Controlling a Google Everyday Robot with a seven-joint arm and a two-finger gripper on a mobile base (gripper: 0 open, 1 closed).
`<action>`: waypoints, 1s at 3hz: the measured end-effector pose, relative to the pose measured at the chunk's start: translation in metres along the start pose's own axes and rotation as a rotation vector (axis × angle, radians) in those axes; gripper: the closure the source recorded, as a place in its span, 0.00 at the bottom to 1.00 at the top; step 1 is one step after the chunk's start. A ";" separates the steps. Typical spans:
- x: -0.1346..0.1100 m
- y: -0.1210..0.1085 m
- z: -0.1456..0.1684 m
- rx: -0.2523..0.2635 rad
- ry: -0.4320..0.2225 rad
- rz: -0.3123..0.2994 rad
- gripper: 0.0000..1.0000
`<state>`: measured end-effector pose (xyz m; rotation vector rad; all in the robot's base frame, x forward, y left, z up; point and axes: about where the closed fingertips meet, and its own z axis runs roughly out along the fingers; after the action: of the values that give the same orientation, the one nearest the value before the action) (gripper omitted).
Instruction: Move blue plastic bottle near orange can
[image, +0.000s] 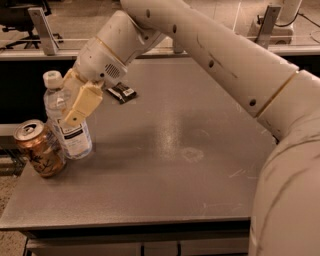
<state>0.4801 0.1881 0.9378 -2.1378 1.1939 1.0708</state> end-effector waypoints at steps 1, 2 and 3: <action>-0.002 -0.003 0.009 -0.022 0.044 -0.001 0.82; -0.003 -0.004 0.011 -0.024 0.044 -0.003 0.58; -0.004 -0.005 0.013 -0.024 0.043 -0.005 0.35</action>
Offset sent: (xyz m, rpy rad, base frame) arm -0.0015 0.0085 -0.0033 -0.0406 -0.0114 0.0167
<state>0.4772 0.2019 0.9337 -2.1911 1.2002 1.0469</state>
